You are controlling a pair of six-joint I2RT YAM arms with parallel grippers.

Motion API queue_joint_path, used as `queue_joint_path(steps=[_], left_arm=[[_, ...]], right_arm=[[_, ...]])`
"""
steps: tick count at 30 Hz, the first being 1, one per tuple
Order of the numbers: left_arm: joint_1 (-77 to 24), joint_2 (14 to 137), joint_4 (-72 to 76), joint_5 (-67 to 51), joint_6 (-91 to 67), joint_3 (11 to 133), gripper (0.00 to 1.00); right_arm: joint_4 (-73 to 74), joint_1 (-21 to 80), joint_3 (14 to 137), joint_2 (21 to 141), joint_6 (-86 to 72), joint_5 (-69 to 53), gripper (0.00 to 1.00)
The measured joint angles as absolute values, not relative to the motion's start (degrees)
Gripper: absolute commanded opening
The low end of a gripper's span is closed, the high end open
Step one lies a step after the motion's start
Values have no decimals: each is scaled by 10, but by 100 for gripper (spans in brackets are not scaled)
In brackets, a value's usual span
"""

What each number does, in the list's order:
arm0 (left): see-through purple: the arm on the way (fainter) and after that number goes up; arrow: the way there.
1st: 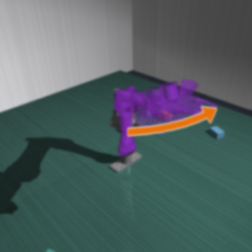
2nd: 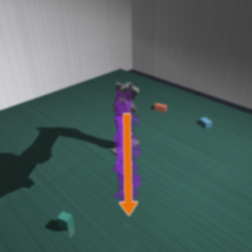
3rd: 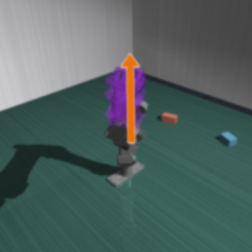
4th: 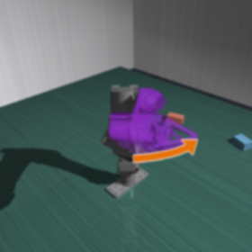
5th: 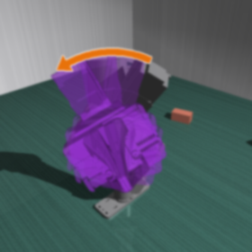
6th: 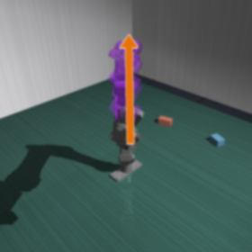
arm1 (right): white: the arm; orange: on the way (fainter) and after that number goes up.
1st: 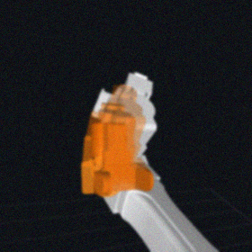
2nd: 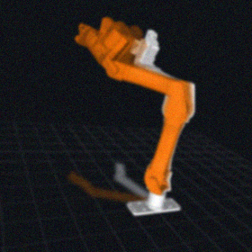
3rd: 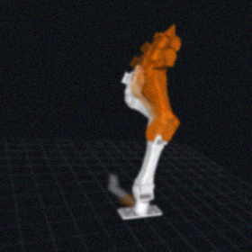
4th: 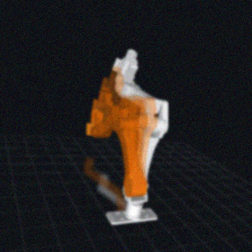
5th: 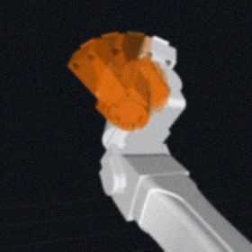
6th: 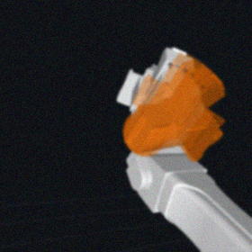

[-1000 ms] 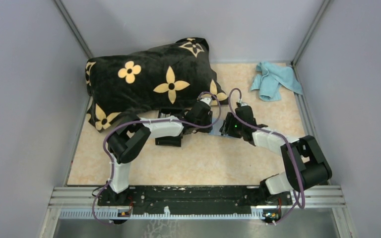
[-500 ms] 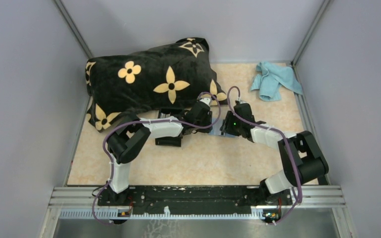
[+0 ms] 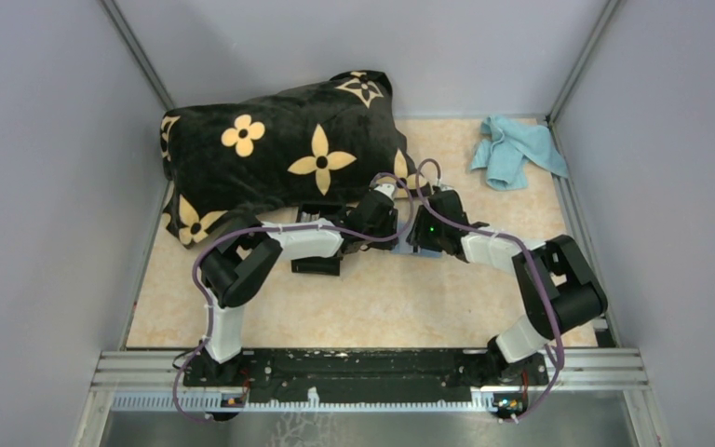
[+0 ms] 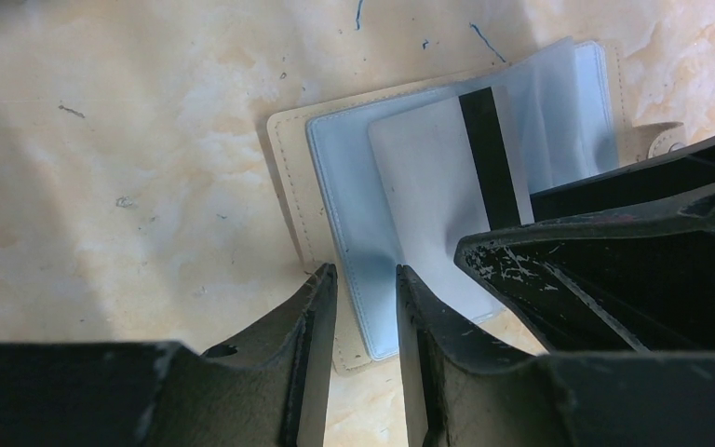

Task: Put the credit cards into the card holder
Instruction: Insert the credit card into the card holder.

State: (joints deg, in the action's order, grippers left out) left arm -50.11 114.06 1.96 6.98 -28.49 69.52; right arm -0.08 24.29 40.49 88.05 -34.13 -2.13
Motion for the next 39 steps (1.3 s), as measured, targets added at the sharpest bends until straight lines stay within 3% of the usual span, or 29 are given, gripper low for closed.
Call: queue_joint_path(steps=[13, 26, 39], left_arm=[[-500, 1107, -3, 78, -285, 663, 41], [-497, 1077, -28, 106, -288, 636, 53], [-497, 1067, -21, 135, -291, 616, 42]], right_arm=[[-18, 260, 411, 894, -351, -20, 39], [-24, 262, 411, 898, -351, -27, 39], [-11, 272, 422, 902, -341, -16, 43]])
